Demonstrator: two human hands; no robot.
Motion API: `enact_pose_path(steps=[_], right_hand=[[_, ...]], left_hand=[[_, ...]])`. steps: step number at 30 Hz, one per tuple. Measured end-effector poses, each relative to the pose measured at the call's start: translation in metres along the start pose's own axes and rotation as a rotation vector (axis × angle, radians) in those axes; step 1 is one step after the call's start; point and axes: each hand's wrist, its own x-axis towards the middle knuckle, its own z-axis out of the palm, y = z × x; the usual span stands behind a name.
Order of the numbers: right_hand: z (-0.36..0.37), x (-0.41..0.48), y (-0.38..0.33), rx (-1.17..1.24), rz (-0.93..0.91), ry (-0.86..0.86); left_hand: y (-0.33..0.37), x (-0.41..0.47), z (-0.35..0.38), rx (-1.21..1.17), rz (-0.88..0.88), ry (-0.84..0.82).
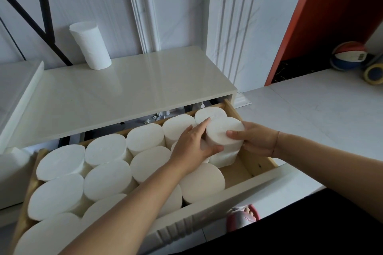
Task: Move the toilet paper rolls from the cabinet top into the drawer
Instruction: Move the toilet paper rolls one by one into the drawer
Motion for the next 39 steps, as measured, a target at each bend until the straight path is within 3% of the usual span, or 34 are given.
enact_pose_path(steps=[19, 21, 25, 29, 32, 39], right_hand=[[0.006, 0.011, 0.008, -0.170, 0.092, 0.097], [0.009, 0.010, 0.004, -0.374, 0.085, 0.169], [0.023, 0.007, -0.007, -1.015, 0.040, 0.391], [0.048, 0.008, -0.018, -1.320, -0.193, 0.507], [0.068, 0.023, -0.030, -1.350, -0.391, 0.521], [0.126, 0.110, -0.050, -1.090, -0.533, 0.460]], left_hand=[[-0.007, 0.003, 0.003, 0.214, 0.142, -0.043], [-0.006, 0.003, 0.002, 0.248, 0.143, -0.069], [-0.019, -0.005, -0.007, 0.481, 0.175, -0.118], [-0.042, -0.015, -0.030, 0.631, 0.165, -0.127], [-0.059, -0.017, -0.052, 0.690, 0.134, -0.048], [-0.100, -0.018, -0.115, 0.757, -0.023, 0.204]])
